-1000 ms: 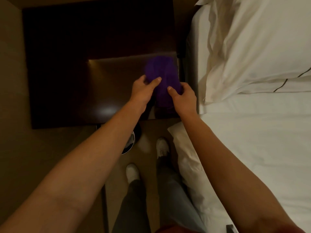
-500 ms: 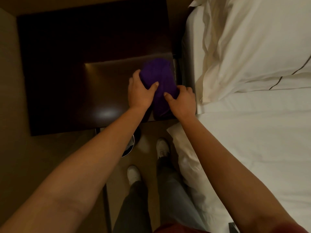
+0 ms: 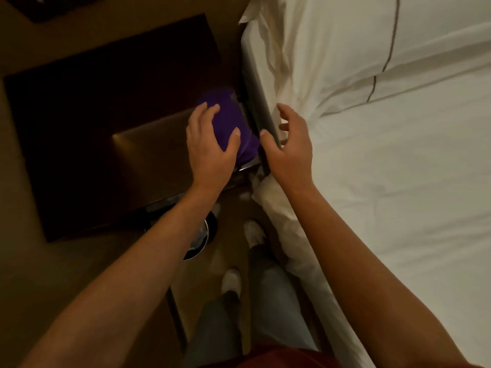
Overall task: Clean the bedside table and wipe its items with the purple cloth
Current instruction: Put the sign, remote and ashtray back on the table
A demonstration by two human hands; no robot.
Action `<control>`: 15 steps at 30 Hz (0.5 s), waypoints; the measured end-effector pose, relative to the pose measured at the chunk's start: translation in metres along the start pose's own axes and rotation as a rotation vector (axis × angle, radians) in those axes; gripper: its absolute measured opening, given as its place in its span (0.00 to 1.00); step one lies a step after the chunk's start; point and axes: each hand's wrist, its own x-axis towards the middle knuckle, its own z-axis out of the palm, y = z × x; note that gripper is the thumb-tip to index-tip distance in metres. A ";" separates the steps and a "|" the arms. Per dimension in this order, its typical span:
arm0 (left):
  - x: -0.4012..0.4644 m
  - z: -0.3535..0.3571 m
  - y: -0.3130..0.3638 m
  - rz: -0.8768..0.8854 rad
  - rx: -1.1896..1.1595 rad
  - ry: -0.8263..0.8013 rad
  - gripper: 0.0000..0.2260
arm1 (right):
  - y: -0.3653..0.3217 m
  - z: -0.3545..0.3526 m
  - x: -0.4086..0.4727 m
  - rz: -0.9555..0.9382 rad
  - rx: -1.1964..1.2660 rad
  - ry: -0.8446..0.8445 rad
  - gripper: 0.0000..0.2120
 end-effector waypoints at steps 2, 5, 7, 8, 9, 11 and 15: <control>-0.021 -0.004 0.011 0.088 -0.011 -0.040 0.19 | -0.001 -0.024 -0.028 0.029 0.040 0.095 0.27; -0.056 -0.008 0.035 0.240 -0.028 -0.107 0.15 | -0.002 -0.070 -0.082 0.072 0.045 0.224 0.26; -0.080 -0.005 0.053 0.313 -0.053 -0.159 0.13 | 0.000 -0.101 -0.124 0.094 0.054 0.278 0.24; -0.093 -0.001 0.063 0.348 -0.065 -0.187 0.13 | 0.002 -0.117 -0.146 0.107 0.056 0.304 0.23; -0.106 0.004 0.073 0.385 -0.077 -0.216 0.13 | 0.006 -0.132 -0.167 0.122 0.057 0.333 0.22; -0.134 0.018 0.093 0.451 -0.102 -0.283 0.13 | 0.015 -0.161 -0.207 0.159 0.056 0.394 0.21; -0.204 0.054 0.133 0.538 -0.130 -0.471 0.13 | 0.039 -0.221 -0.284 0.286 0.050 0.551 0.19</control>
